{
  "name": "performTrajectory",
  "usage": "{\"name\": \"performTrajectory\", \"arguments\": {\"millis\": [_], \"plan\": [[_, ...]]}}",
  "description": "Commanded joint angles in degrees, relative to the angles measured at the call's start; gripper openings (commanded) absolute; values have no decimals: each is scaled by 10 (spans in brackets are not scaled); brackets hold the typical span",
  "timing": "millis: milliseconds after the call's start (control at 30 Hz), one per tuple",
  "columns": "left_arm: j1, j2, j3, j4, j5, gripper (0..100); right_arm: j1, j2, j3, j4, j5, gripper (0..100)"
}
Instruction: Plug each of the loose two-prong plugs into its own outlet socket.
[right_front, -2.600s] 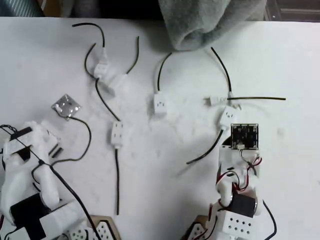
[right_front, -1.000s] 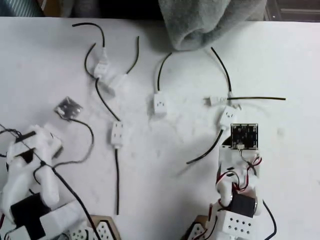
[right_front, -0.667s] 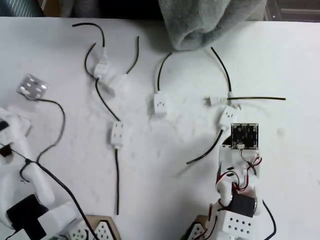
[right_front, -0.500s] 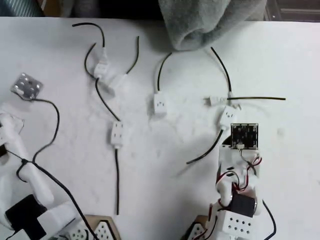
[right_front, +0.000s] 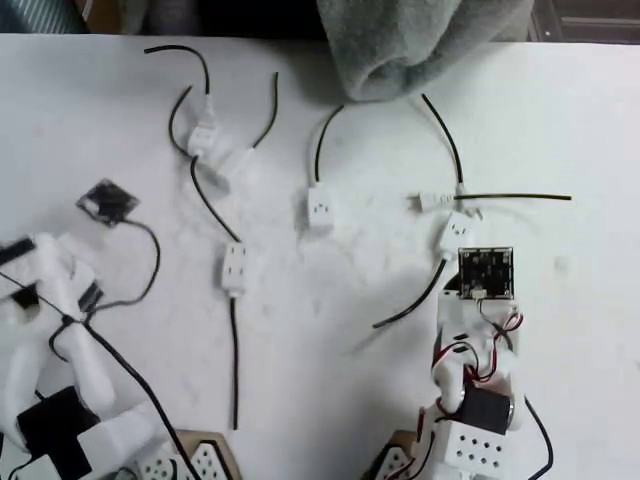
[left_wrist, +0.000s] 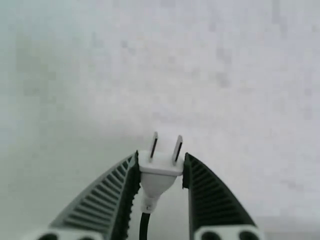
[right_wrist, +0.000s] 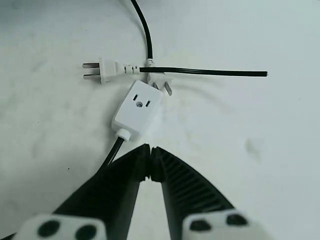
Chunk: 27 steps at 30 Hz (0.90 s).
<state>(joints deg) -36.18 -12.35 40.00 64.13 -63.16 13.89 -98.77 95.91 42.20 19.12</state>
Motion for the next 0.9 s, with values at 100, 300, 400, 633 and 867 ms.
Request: {"name": "performTrajectory", "arguments": {"millis": [100, 300, 400, 633, 867], "plan": [[88, -2, 14, 82, 80, 27, -4, -2, -3, -13, 7, 21], [164, -4, 90, -2, 185, 36, -4, -2, -3, -13, 9, 21], [163, -8, 91, -8, 185, 137, -4, -2, -3, -13, 9, 21], [97, -9, 0, 63, 153, 278, -4, -2, -2, -14, 11, 21], [47, -3, -18, 49, 104, 278, -4, -2, -2, -15, 11, 21]]}}
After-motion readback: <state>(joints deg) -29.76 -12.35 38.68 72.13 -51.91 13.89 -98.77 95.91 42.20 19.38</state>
